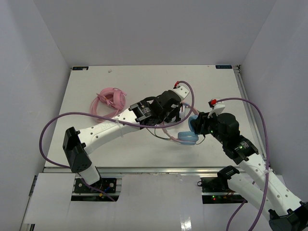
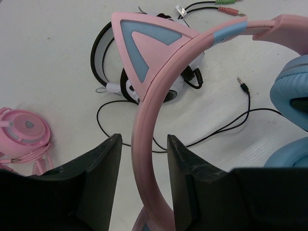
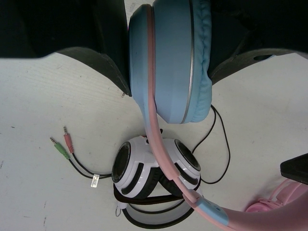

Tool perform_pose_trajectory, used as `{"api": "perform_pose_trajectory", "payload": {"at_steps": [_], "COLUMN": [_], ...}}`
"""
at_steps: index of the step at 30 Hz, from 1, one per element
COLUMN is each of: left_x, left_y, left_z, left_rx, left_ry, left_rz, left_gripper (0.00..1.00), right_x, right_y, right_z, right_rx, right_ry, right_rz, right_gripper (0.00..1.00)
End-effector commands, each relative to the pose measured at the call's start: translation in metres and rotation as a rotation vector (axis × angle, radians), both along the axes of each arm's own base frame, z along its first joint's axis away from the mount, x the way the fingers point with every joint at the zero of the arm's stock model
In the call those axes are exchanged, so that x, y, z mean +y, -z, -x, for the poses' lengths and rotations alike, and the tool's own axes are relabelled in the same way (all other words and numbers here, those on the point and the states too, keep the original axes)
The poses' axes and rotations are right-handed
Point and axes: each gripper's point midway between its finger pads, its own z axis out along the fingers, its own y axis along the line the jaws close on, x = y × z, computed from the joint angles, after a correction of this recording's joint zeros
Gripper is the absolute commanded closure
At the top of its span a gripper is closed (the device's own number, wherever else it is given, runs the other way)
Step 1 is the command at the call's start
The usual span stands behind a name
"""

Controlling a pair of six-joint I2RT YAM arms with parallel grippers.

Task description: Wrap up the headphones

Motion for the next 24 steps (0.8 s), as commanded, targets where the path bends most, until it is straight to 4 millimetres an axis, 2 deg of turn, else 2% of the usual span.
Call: {"api": "perform_pose_trajectory", "payload": {"at_steps": [1, 11, 13, 16, 19, 21, 24], "left_x": [-0.003, -0.008, -0.007, -0.008, -0.008, -0.004, 0.012], "left_y": [-0.019, -0.004, -0.004, -0.006, -0.007, -0.008, -0.006], "left_z": [-0.001, -0.004, -0.005, -0.005, -0.005, -0.003, 0.001], "left_rx": [-0.028, -0.012, -0.013, -0.015, -0.014, -0.009, -0.014], "left_ry": [0.004, 0.0, -0.007, -0.012, -0.019, -0.036, -0.081], "left_rz": [0.027, -0.001, 0.0, 0.009, 0.017, 0.032, 0.028], "left_gripper": [0.46, 0.5, 0.6, 0.84, 1.0, 1.0, 1.0], "right_x": [0.013, 0.016, 0.015, 0.015, 0.016, 0.019, 0.017], "right_y": [-0.028, -0.031, -0.032, -0.031, -0.032, -0.034, -0.037], "right_z": [-0.005, -0.003, -0.003, -0.002, -0.002, 0.0, 0.001], "right_rx": [-0.089, -0.096, -0.099, -0.099, -0.1, -0.103, -0.084], "right_ry": [-0.04, -0.06, -0.06, -0.062, -0.072, -0.088, -0.08], "right_rz": [-0.066, -0.071, -0.071, -0.071, -0.068, -0.074, -0.062], "right_gripper": [0.92, 0.92, 0.92, 0.92, 0.89, 0.72, 0.67]}}
